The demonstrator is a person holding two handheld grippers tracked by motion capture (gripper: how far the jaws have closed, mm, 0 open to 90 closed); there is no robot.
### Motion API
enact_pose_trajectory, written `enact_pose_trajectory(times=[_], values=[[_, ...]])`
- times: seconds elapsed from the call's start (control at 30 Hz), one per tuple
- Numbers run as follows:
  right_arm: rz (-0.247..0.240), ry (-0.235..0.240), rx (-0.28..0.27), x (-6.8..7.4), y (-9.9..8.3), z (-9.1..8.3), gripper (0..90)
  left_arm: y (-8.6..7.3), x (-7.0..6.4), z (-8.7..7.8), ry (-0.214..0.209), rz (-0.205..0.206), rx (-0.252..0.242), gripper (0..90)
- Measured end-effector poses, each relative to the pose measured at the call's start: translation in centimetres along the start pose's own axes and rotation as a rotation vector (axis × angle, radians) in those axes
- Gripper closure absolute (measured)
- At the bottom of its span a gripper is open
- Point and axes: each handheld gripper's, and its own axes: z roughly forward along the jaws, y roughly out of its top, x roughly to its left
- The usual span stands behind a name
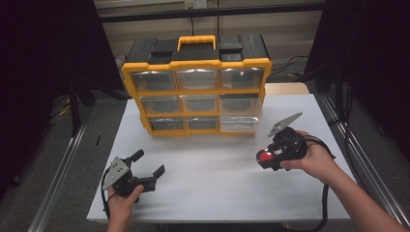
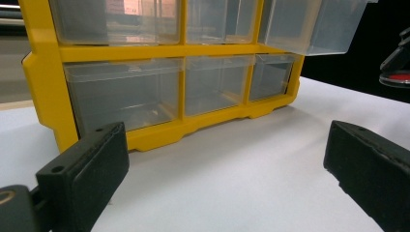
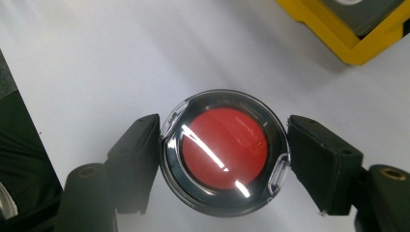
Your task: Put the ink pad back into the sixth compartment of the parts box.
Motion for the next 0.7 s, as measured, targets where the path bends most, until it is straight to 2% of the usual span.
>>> enact_pose_trajectory(times=[0.07,0.13,0.17,0.27,0.43,0.53,0.7], values=[[0.002,0.004,0.008,0.0,0.2,-0.2,29.7,0.0,-0.1,0.1,0.003,-0.014,-0.008,2.3],[0.004,0.011,0.013,-0.1,0.3,-0.4,29.8,0.0,0.0,0.1,-0.003,-0.004,-0.004,2.4],[0.004,0.007,0.015,-0.1,0.4,-0.5,29.8,0.0,0.1,-0.1,0.000,0.013,0.008,2.3],[0.002,0.013,0.019,-0.2,0.7,-0.8,29.8,0.0,0.1,-0.1,0.005,0.021,0.008,2.4],[0.006,0.024,0.029,-0.3,1.0,-1.1,29.8,0.0,-0.1,0.1,0.000,-0.011,-0.009,2.3],[0.005,0.025,0.045,-0.4,1.2,-1.3,29.7,0.0,0.1,-0.1,0.000,0.012,0.007,2.3],[-0.004,0.026,0.057,-0.4,1.6,-1.7,29.7,0.0,0.1,-0.1,0.002,0.010,0.006,2.3]])
